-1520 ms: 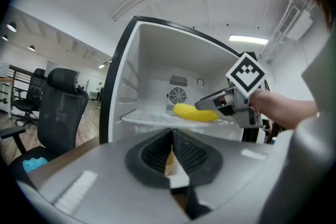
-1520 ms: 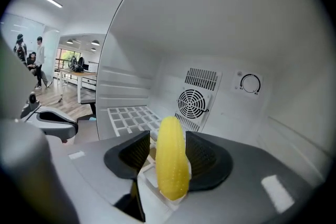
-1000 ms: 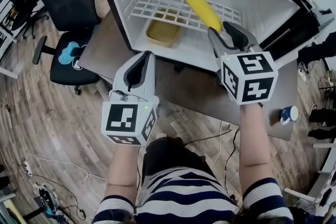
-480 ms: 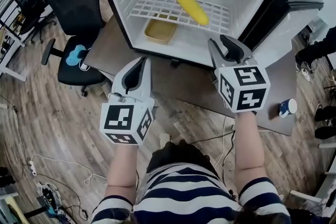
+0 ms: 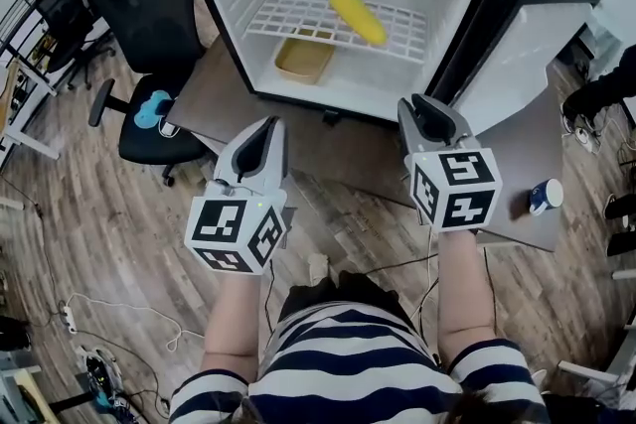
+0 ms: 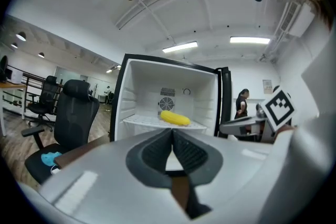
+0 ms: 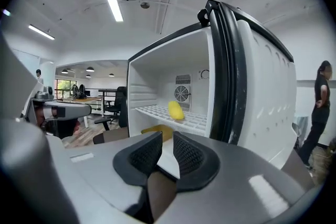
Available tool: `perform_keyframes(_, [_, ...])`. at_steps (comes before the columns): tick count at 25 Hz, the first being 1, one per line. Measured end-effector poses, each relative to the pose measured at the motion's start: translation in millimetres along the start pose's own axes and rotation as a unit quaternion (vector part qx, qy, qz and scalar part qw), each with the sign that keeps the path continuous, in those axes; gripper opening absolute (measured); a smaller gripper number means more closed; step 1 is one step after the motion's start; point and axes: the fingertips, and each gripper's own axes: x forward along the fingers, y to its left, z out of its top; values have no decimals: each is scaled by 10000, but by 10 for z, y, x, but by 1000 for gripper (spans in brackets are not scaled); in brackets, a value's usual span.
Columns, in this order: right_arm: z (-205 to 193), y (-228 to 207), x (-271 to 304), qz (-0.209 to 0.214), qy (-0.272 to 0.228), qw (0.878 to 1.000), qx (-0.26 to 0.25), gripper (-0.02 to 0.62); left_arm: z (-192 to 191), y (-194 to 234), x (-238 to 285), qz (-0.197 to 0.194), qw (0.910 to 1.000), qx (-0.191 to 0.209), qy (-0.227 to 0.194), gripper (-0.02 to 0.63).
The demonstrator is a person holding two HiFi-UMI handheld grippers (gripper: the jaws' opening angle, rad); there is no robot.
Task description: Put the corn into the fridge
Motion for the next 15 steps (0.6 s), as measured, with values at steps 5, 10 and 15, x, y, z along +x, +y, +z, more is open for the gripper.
perform_keyframes(5, [-164, 11, -113, -31, 43, 9997, 222, 32, -30, -28, -58, 17, 10000, -20, 39, 0])
perform_keyframes(10, [-277, -9, -207, -46, 70, 9993, 357, 12, -90, -53, -106, 38, 9999, 22, 103, 0])
perform_keyframes(15, [-344, -39, -304, -71, 18, 9985, 538, -5, -163, -55, -142, 68, 9998, 61, 191, 0])
